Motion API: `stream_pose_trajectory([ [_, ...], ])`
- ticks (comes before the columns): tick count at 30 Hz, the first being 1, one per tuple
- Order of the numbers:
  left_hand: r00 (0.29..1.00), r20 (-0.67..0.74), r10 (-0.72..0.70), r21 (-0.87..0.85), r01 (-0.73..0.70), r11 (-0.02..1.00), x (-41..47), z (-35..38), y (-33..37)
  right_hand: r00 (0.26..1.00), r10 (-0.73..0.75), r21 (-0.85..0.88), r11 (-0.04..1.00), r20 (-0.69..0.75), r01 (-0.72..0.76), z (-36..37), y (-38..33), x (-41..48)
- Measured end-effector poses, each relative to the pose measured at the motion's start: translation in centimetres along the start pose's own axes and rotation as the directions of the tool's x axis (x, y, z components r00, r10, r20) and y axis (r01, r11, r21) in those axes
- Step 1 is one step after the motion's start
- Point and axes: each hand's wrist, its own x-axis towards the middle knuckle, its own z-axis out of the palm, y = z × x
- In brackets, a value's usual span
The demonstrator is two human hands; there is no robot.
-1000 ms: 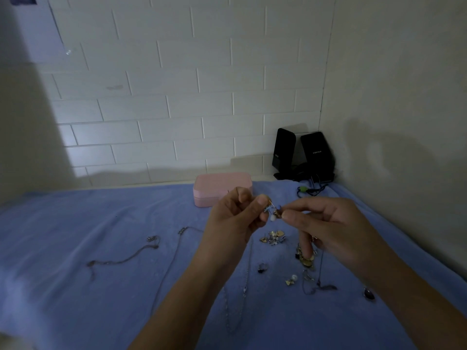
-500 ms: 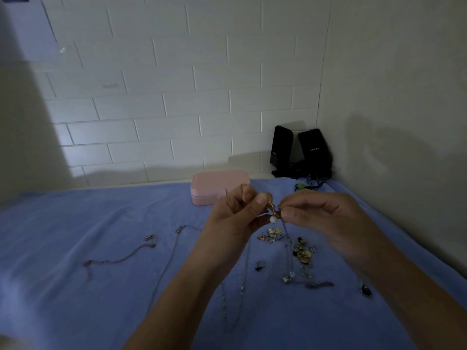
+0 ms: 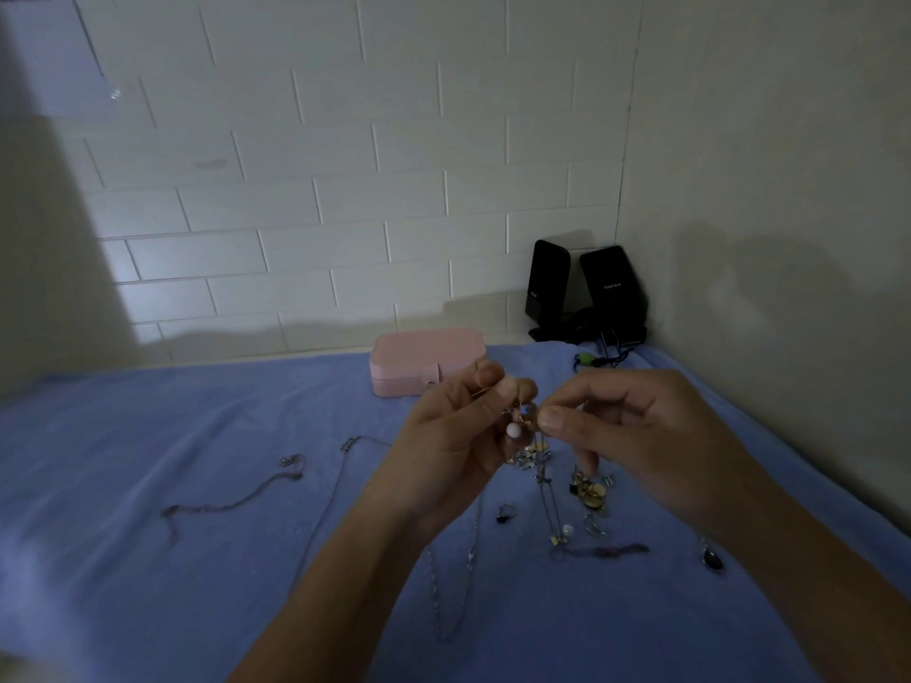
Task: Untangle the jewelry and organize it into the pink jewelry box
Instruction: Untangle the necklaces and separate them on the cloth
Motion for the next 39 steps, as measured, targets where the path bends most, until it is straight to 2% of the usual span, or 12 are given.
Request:
stream_pose_trajectory([
  [5, 0.997, 0.065, -0.046, -0.125, 0.054, 0.991, -0.1, -0.1, 0.0, 0.996, 0.053, 0.120, 0.991, 0.075, -0.061, -0.1, -0.5, -0.2],
  [13, 0.992, 0.108, -0.064, -0.133, 0.079, 0.988, -0.2, -0.3, -0.1, 0.990, 0.084, 0.203, 0.973, 0.115, -0.106, 0.0, -0.8, -0.3],
  [16, 0.993, 0.107, -0.056, -0.099, 0.067, 0.993, -0.2, -0.3, -0.2, 0.991, 0.076, 0.165, 0.982, 0.108, -0.093, 0.1, -0.9, -0.3],
  [21, 0.987, 0.151, -0.058, -0.090, 0.072, 0.993, -0.3, -0.3, 0.0, 0.998, -0.018, -0.009, 1.000, 0.058, 0.019, 0.3, -1.4, -0.5],
  [27, 0.983, 0.178, -0.045, -0.113, 0.066, 0.991, -0.2, -0.2, 0.1, 0.996, 0.028, 0.104, 0.994, 0.084, -0.037, 0.0, -1.2, -0.3],
  [33, 0.991, 0.131, -0.030, -0.174, 0.053, 0.983, -0.1, -0.2, 0.4, 0.995, 0.062, 0.166, 0.983, 0.077, -0.074, -0.1, -1.5, -0.3],
  [39, 0.996, -0.094, -0.007, -0.082, -0.001, 0.997, -0.2, 0.6, 0.5, 0.988, 0.127, 0.144, 0.980, 0.083, -0.138, -0.2, -1.3, -0.2],
])
